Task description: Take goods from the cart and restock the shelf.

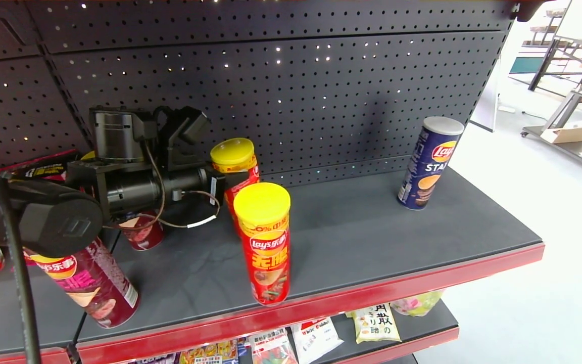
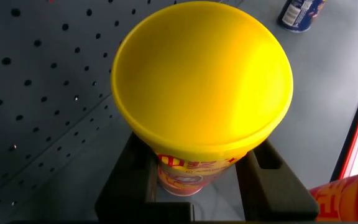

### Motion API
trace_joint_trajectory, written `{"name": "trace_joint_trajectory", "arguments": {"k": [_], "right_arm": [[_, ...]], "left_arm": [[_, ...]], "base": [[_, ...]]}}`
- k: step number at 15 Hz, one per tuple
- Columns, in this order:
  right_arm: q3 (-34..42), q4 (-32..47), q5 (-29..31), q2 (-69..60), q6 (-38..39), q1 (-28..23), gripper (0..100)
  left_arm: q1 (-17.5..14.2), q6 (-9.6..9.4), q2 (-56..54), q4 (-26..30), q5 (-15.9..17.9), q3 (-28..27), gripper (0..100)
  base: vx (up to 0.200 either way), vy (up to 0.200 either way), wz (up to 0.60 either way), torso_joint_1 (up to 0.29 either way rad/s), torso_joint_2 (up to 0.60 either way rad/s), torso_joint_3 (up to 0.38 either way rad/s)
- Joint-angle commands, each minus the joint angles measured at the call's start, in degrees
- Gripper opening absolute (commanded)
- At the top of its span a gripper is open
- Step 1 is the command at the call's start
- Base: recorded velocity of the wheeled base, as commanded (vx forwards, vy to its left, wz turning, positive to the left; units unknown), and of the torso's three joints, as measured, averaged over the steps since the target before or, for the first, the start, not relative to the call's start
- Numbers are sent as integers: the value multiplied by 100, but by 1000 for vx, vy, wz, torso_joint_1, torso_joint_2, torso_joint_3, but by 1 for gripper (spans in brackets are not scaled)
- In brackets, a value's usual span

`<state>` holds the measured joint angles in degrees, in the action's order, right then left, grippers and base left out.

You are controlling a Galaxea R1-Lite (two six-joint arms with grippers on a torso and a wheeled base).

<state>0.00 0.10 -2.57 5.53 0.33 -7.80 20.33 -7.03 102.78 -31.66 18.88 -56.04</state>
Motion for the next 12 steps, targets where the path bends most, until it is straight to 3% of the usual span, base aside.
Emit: {"name": "trace_joint_trajectory", "arguments": {"k": [1,12], "right_arm": [[0,-1,-6,9,2,-2,100],[0,-1,2,9,2,-2,100]], "left_arm": [[23,0,14,2,1,-39,0],[111,-9,234,2,54,-293,0]], "base": [[0,0,0,0,0,0],[0,0,0,0,0,0]]}}
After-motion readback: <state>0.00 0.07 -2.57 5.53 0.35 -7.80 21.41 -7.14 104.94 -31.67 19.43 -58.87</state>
